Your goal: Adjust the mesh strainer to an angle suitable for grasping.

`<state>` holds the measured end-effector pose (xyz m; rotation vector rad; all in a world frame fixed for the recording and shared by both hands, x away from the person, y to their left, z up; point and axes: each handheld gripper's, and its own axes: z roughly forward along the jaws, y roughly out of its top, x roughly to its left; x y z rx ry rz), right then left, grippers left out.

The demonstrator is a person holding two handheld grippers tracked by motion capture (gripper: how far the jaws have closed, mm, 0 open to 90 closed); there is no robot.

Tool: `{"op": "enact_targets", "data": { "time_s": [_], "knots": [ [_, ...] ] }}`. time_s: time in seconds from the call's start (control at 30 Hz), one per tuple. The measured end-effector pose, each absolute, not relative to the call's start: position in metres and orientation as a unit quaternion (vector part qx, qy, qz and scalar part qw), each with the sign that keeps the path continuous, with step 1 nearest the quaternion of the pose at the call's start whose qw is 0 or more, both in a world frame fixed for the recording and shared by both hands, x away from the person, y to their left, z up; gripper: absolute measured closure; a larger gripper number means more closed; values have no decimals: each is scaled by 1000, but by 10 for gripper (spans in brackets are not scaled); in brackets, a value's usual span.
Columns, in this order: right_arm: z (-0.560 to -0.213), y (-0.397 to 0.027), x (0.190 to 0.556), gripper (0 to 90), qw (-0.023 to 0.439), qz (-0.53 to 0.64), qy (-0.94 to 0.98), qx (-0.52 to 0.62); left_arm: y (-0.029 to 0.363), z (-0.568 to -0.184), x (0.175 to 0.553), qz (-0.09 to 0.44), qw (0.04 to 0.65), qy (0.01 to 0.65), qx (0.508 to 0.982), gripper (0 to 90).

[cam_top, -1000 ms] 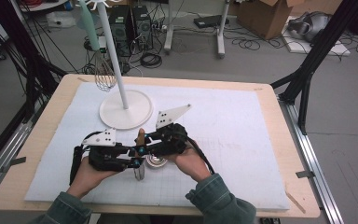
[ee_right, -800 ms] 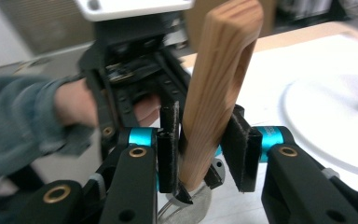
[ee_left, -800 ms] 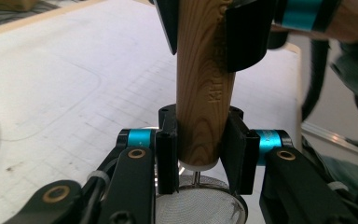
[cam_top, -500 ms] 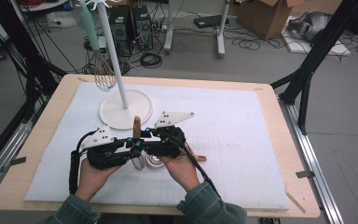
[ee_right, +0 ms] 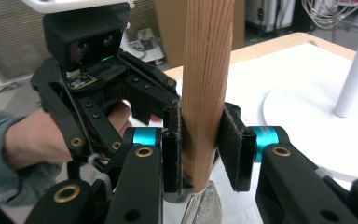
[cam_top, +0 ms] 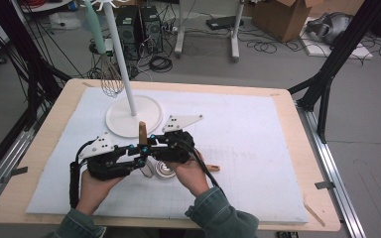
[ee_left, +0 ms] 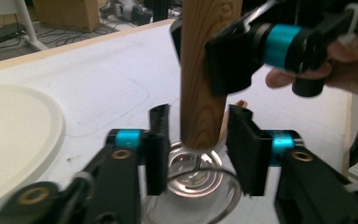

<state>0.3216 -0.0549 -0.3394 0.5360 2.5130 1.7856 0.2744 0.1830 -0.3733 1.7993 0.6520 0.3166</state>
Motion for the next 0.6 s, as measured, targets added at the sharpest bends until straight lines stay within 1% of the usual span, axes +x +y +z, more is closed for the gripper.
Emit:
{"op": "enact_targets", "data": {
  "time_s": [0.17,0.3,0.37,0.53,0.6],
  "knots": [
    [-337,-60,332,721,-15,557,819,140,194,-371,272,149,561,274,767,476],
    [-334,-64,341,721,-31,547,828,121,202,-373,275,166,536,277,780,388],
    [-330,-65,345,721,-35,547,829,111,207,-375,276,159,535,284,779,341],
    [-319,-68,356,720,-43,544,832,98,221,-380,280,167,526,300,778,285],
    [-314,-69,361,720,-44,542,834,93,227,-382,280,168,527,308,774,278]
  ]
}}
